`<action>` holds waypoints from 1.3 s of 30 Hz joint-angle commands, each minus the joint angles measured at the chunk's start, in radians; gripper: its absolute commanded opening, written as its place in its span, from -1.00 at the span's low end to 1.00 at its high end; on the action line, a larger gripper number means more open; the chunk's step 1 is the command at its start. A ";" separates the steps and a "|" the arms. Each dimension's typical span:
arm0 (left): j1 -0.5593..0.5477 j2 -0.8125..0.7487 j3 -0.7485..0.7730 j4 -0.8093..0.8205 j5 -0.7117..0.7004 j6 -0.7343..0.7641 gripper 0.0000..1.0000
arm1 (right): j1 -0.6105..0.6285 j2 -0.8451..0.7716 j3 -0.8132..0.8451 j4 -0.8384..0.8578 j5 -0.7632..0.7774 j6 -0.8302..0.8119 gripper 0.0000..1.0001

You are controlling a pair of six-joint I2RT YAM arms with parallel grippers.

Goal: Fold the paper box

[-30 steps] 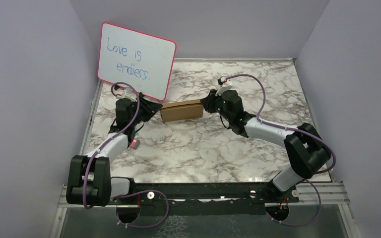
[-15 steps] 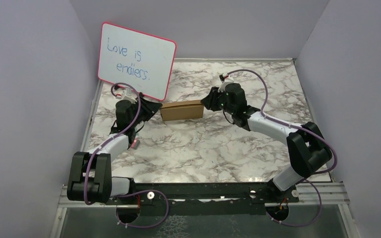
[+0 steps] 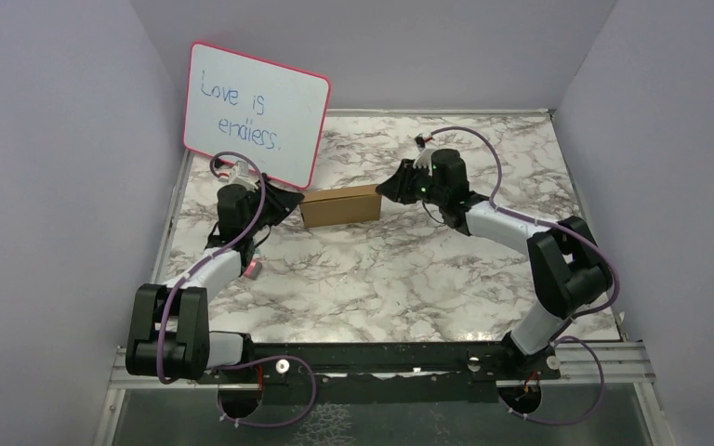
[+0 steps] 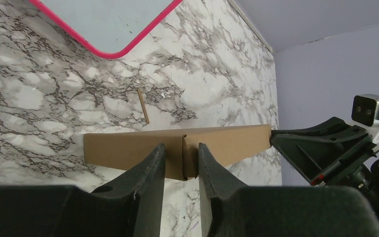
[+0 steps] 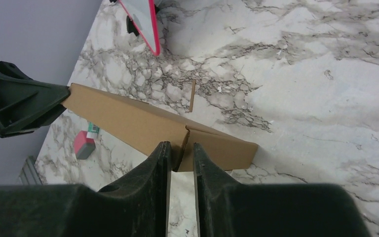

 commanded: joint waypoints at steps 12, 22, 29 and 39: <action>-0.098 0.085 -0.036 -0.181 0.007 0.081 -1.00 | -0.049 0.033 -0.126 -0.249 -0.015 -0.034 -0.67; -0.163 0.101 -0.020 -0.225 -0.108 0.118 -1.00 | -0.088 0.024 -0.123 -0.244 -0.066 0.015 -0.59; -0.091 0.181 -0.134 -0.004 0.101 -0.033 -1.00 | -0.090 0.038 -0.082 -0.247 -0.084 0.024 -0.53; -0.052 0.259 -0.196 0.097 0.120 -0.097 -1.00 | -0.091 0.084 -0.106 -0.234 -0.064 0.002 -0.54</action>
